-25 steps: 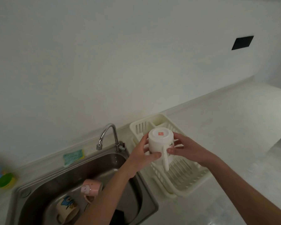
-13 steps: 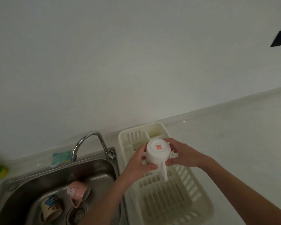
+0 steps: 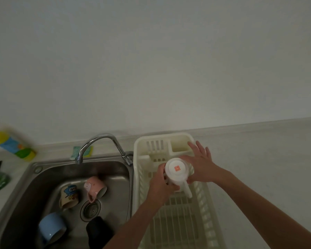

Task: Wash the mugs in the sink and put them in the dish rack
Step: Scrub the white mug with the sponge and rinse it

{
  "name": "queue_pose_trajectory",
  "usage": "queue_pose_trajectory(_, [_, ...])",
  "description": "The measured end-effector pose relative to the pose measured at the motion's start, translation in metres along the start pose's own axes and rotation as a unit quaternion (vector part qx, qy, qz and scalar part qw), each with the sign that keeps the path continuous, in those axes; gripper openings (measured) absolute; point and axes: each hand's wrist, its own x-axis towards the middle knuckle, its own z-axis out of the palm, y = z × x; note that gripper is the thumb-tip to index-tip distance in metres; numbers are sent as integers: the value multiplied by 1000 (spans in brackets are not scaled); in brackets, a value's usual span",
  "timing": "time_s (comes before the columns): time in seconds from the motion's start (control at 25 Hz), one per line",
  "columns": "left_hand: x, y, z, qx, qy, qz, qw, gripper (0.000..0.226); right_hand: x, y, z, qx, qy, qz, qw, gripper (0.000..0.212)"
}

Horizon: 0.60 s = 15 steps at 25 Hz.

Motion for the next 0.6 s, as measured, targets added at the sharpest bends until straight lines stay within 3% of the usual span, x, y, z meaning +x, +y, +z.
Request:
queue_pose_trajectory(0.16, [6,-4,10,10,25,-8,1000,79,13,-1,7,-27,3,1,1000,95])
queue_pose_trajectory(0.44, [14,-16,19,2,3,-26,1000,73,19,6,12,-82,16,-10,996,89])
queue_pose_trajectory(0.6, [19,-18,16,14,-17,-32,999,71,22,8,6,-62,-36,-28,997,88])
